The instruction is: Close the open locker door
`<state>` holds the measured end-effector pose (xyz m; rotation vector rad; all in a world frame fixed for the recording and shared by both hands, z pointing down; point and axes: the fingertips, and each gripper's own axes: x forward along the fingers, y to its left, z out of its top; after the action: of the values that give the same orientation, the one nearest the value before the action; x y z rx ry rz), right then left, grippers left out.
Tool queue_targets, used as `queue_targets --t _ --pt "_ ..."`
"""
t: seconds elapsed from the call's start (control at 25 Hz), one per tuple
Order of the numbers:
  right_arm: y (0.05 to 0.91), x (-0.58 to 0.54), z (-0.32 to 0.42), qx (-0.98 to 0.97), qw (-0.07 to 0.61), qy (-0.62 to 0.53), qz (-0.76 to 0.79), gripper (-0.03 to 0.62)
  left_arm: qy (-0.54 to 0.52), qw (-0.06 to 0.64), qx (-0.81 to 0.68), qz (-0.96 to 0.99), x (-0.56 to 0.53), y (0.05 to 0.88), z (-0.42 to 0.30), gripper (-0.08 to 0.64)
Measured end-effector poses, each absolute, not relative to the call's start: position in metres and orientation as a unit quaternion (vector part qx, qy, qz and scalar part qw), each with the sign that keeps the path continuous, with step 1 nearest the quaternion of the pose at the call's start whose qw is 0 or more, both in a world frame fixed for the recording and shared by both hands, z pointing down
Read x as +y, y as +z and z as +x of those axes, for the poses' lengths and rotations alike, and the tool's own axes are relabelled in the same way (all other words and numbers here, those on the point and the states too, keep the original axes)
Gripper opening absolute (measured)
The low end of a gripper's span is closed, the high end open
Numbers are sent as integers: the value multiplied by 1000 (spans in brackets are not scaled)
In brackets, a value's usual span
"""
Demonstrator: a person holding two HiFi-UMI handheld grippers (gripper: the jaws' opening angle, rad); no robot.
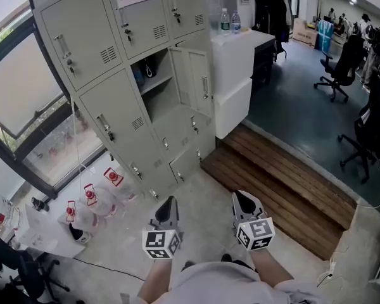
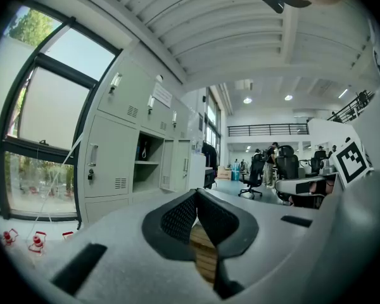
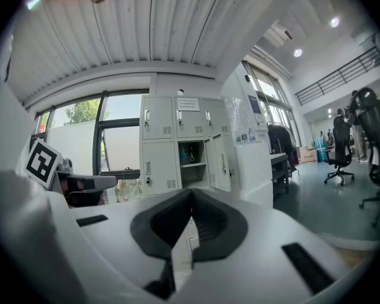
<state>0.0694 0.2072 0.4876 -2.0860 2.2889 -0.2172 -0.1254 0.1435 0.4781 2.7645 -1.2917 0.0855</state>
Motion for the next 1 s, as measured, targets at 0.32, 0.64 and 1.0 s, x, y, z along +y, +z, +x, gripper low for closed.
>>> queue_targets --t 0.32,0.64,1.0 --pt "487 206 80 737 23 -65 -672 12 28 44 -427 903 143 480 -116 8" --pt "491 202 109 740 21 -69 -669 12 23 42 -440 897 140 481 -95 7" --pt "497 183 135 739 19 -74 -670 12 21 47 -447 893 123 485 -75 8"
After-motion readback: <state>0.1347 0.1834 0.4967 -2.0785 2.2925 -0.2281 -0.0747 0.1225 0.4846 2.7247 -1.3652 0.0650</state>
